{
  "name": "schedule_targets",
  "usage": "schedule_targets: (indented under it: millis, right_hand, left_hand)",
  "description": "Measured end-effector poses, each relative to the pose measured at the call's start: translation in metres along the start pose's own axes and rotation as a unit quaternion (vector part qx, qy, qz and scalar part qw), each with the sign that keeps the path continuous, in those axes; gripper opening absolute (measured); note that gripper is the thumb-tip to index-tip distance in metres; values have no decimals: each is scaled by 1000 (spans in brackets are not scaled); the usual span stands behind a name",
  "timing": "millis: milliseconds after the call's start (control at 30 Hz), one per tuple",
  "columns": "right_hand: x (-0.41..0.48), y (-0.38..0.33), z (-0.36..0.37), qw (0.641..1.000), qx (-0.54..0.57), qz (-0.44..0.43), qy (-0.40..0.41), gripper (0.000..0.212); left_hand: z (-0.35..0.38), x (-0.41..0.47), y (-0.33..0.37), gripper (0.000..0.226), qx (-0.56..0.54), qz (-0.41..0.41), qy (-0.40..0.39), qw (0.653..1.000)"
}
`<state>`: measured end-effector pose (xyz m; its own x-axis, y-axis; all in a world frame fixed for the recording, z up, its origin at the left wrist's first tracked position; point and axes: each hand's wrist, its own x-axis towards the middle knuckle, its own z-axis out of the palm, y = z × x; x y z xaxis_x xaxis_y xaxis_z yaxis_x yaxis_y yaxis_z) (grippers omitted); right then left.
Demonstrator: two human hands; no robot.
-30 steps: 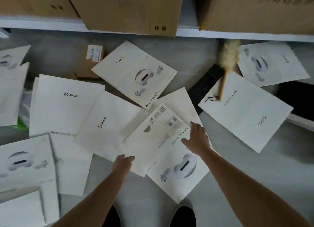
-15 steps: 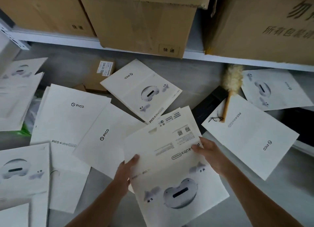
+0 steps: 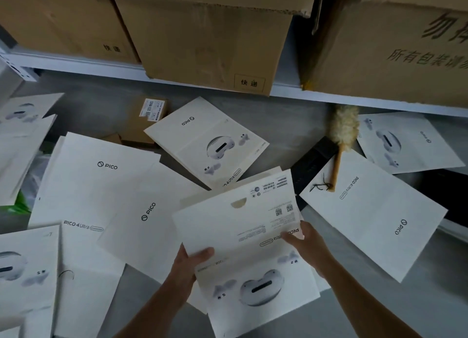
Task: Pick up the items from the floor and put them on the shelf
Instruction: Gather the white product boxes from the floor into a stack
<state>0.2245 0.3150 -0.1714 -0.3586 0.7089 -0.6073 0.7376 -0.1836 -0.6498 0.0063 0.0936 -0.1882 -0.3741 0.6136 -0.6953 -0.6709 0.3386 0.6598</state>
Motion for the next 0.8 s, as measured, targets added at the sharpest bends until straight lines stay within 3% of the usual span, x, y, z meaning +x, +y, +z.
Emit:
schedule_targets:
  millis: [100, 233, 367, 400, 500, 567, 700, 800]
  right_hand:
    - [0, 4, -4, 999, -34, 18, -27, 32]
    - [10, 7, -10, 995, -55, 58, -57, 30]
    - [18, 12, -11, 990, -69, 67, -101, 24]
    - [21, 17, -13, 990, -69, 67, -102, 23]
    - [18, 14, -24, 988, -102, 65, -95, 25]
    - [16, 8, -30, 988, -120, 59, -74, 37]
    - [12, -3, -26, 998, 9, 58, 32, 70]
    - [19, -5, -13, 998, -14, 57, 10, 47]
  left_hand:
    - [-5, 1, 10, 102, -4, 21, 23, 1000]
    - [-22, 18, 30, 79, -106, -96, 33, 989]
    - [-25, 45, 40, 21, -53, -122, 53, 990]
    - [-20, 47, 42, 18, -47, -120, 46, 991]
    - [-6, 53, 46, 16, -21, -94, 67, 993]
    - [-3, 56, 44, 21, 33, -69, 101, 992]
    - [-13, 47, 32, 26, -11, -50, 109, 993]
    - [-11, 35, 37, 35, -107, -57, 74, 990]
